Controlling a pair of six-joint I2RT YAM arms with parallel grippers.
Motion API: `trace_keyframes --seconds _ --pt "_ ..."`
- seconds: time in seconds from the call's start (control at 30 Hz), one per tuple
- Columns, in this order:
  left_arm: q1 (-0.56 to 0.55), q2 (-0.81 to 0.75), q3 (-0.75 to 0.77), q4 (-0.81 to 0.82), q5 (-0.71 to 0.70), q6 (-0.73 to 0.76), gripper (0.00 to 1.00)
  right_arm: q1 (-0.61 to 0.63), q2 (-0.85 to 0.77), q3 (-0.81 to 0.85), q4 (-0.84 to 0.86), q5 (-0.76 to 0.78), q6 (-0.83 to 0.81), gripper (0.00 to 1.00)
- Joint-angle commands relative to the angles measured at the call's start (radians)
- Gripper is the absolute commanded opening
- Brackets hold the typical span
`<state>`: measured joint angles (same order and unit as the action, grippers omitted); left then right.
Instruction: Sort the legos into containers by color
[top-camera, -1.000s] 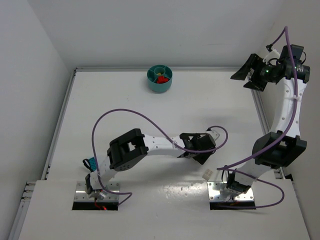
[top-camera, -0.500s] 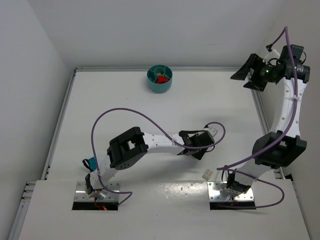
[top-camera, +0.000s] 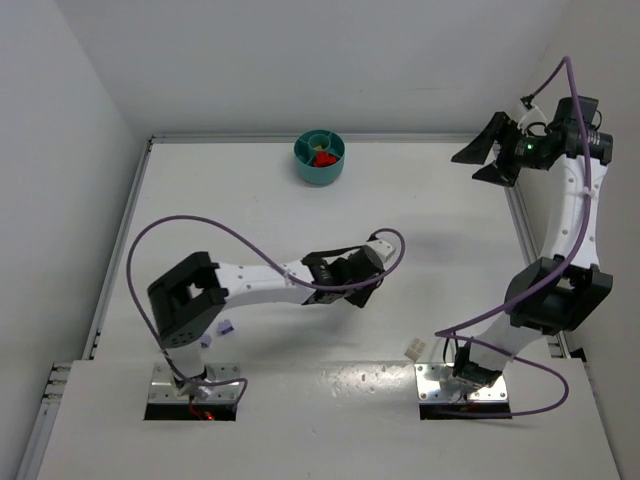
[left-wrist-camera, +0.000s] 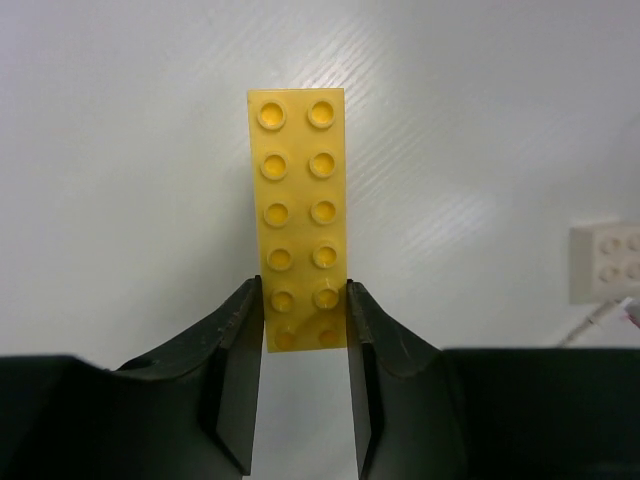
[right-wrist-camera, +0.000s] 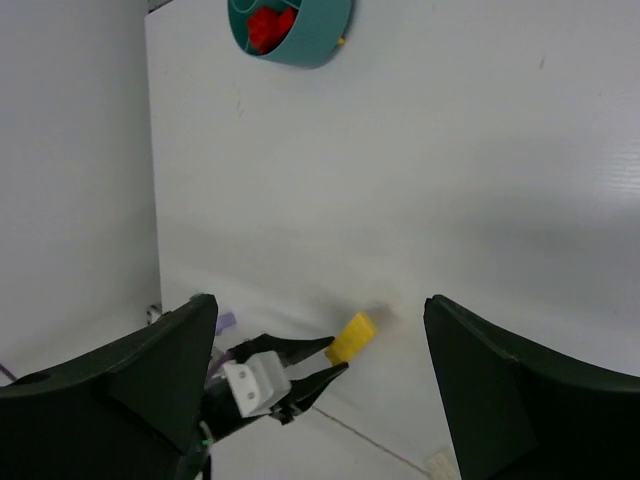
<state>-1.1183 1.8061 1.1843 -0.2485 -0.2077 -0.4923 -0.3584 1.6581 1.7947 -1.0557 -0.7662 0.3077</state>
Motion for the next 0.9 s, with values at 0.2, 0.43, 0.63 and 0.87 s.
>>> trace_keyframes --seconds 0.2,0.43,0.63,0.87 --pt "0.017 -0.278 -0.098 0.109 0.079 0.314 0.18 0.024 0.055 -0.112 -0.111 -0.203 -0.174 0.81" --pt "0.087 -0.506 -0.252 0.233 0.298 0.414 0.14 0.098 0.092 -0.107 -0.352 -0.277 -0.530 0.76" --pt "0.118 -0.498 -0.189 0.195 0.266 0.486 0.14 0.197 0.074 -0.179 -0.352 -0.309 -0.568 0.71" --pt "0.140 -0.444 -0.126 0.192 0.255 0.567 0.14 0.312 0.074 -0.241 -0.352 -0.355 -0.559 0.68"
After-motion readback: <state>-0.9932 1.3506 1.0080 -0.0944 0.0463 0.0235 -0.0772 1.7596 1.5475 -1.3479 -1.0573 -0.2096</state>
